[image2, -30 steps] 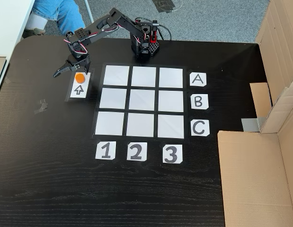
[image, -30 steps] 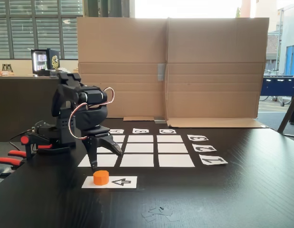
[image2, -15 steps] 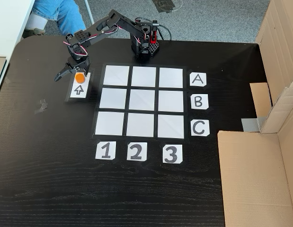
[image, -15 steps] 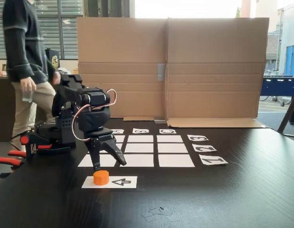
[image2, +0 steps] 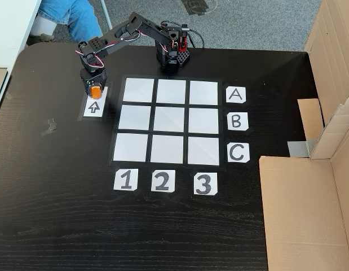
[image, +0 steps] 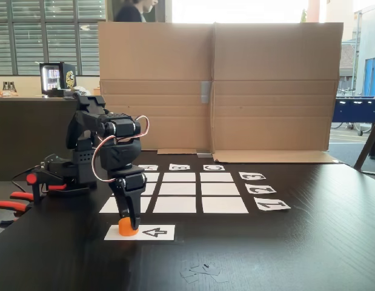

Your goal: Pick up the round, orange token and place it in the grid on square B2.

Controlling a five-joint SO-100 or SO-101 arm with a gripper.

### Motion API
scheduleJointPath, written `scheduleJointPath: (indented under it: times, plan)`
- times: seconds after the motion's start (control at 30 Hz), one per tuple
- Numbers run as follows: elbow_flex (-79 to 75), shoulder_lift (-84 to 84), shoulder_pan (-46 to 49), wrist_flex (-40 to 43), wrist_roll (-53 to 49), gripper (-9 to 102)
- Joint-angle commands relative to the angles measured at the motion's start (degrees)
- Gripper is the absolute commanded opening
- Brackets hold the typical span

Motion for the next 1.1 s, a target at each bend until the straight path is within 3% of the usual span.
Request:
scheduleJointPath:
  times: [0.0, 0.47, 1.07]
  plan:
    - [-2.5, 1.2, 0.4, -0.7, 0.0, -1]
    - [6.8, 24.1, -3.4, -0.2, -8.8, -1]
    - [31.4, 59.4, -23.4, 1.8, -15.8, -1]
